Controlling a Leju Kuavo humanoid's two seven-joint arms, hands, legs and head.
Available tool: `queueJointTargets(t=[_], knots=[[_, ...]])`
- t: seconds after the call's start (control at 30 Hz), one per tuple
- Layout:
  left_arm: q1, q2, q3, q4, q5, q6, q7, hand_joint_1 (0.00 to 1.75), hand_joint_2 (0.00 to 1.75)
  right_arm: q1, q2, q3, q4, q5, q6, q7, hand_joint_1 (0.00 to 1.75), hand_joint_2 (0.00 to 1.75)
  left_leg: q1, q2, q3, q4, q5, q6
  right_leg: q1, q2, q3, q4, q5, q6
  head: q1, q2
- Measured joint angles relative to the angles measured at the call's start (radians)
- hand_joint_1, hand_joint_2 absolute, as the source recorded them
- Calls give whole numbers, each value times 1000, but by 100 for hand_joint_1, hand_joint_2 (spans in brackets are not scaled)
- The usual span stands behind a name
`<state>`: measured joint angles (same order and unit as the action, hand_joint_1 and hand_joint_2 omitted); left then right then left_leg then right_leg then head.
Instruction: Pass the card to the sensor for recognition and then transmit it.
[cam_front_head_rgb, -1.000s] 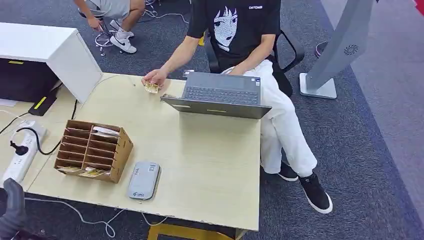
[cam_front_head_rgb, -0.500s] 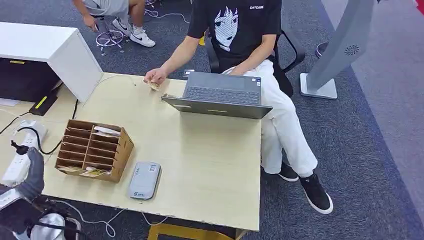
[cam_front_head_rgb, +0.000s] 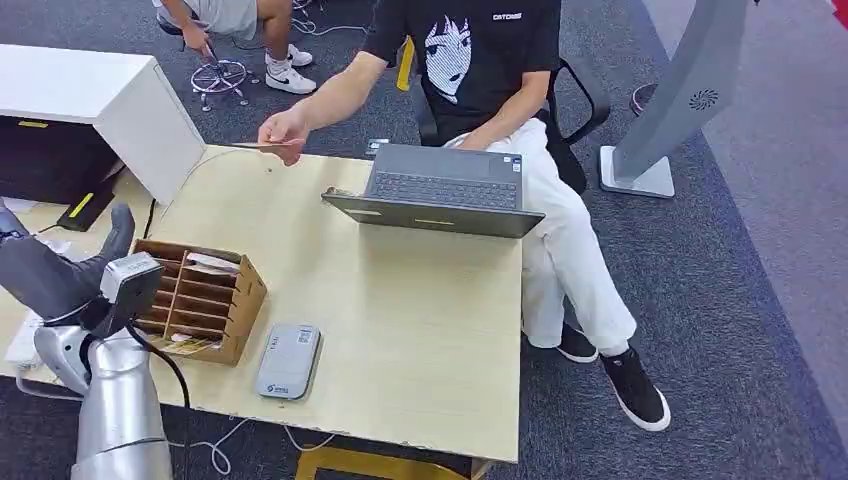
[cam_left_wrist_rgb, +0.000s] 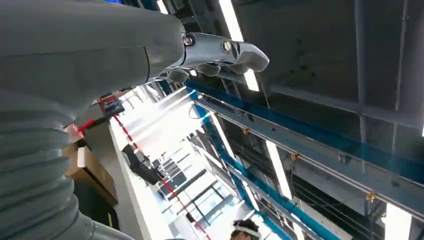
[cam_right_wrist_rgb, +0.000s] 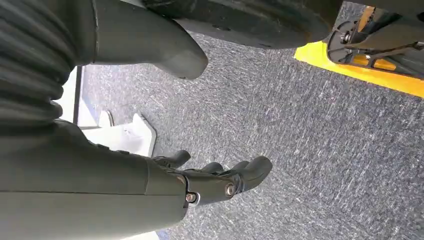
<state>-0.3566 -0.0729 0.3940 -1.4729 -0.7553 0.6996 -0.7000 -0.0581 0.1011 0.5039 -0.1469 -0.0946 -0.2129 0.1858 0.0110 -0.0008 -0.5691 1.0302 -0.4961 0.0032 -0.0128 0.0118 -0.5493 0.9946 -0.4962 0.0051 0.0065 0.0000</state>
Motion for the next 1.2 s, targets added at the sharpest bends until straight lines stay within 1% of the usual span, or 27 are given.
queueJointTargets(t=[0.1, 0.17, 0.23, 0.33, 0.53, 0.83, 1.03, 1.1, 1.2], knots=[[-11, -4, 10, 1, -70, 0, 0, 0, 175, 0, 0, 0, 0, 0, 0, 0, 0, 175, 0, 0, 0, 0, 0, 0, 0, 0, 0, 0, 0, 0, 0, 0], [-39, -9, 31, 5, -127, 0, 0, 0, 175, 0, -1, 0, 0, 0, 0, 0, 0, 175, 0, 0, 0, 0, 0, 0, 0, 0, -1, 0, 0, 0, 0, 0], [-77, -10, 53, 25, -150, 0, 0, 0, 175, -1, -1, 0, 0, 0, 1, 0, 0, 175, 0, 0, 0, 0, 0, 0, 0, 0, 0, 0, 0, 0, 0, 0], [-116, -15, 77, 60, -157, 0, 0, 0, 175, -1, -2, 0, 0, -6, 1, -6, 0, 175, 0, 0, 0, 0, 0, -1, 0, 0, 0, 0, 1, 0, 0, 0], [-123, -31, 81, 69, -159, 0, 0, 0, 175, -5, -2, 0, -1, -15, 0, -10, 0, 175, 0, 0, 0, 0, 0, -1, 0, 0, 0, 0, 1, 0, 0, 0], [-126, -57, 84, 76, -248, 0, 0, 0, 175, -6, -3, 0, -1, -8, -1, -13, 0, 175, 0, 0, 0, 0, 0, 0, 0, 0, 0, 0, 1, 0, 0, 0], [-171, -68, 131, 181, -288, 0, 0, 0, 175, -5, -5, -1, -2, 3, -2, -19, 0, 175, 0, 0, 0, 0, 1, -1, 0, 0, 0, 0, 1, 0, 0, 0], [-191, -68, 153, 230, -325, 0, 0, 0, 175, -6, -5, -1, -2, 3, -2, -19, 0, 175, 0, 0, 0, 0, 1, -1, 0, 0, 0, 0, 1, 0, 0, 0], [-211, -69, 189, 278, -396, 0, 0, 0, 175, -5, -5, -3, -2, 1, -2, -21, 0, 175, 0, 0, 0, 0, 1, -1, 0, 0, 0, 0, 1, 0, 0, 0]])
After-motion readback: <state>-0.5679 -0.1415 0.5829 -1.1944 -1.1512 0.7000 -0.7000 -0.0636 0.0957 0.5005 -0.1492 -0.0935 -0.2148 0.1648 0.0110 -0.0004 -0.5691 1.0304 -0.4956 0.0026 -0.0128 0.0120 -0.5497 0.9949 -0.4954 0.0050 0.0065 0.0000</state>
